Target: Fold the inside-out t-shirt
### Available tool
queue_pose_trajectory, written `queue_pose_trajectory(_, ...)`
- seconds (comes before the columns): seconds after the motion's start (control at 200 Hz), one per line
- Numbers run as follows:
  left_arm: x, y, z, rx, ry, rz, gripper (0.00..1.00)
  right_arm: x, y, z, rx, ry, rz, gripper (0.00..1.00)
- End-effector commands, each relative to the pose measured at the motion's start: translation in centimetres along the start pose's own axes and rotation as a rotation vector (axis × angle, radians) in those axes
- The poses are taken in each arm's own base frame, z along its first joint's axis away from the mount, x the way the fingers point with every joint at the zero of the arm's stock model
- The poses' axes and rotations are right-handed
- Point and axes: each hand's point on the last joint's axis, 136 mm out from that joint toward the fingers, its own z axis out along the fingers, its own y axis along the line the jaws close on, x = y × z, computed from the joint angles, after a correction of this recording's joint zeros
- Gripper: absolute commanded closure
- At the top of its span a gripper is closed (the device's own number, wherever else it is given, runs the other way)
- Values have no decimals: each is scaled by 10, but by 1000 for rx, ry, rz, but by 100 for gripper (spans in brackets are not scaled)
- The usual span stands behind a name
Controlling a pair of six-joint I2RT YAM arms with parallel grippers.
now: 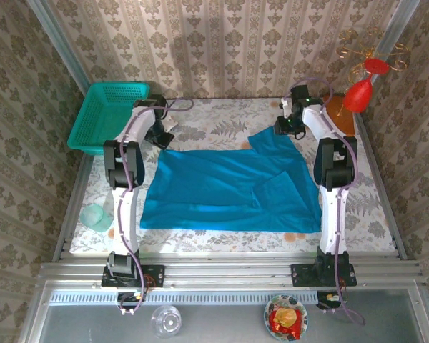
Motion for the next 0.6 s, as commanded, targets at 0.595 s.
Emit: queue_pose_trajectory(0.595, -1, -14, -18, 155, -70, -94, 100, -35, -3, 47, -48, -32, -17, 75)
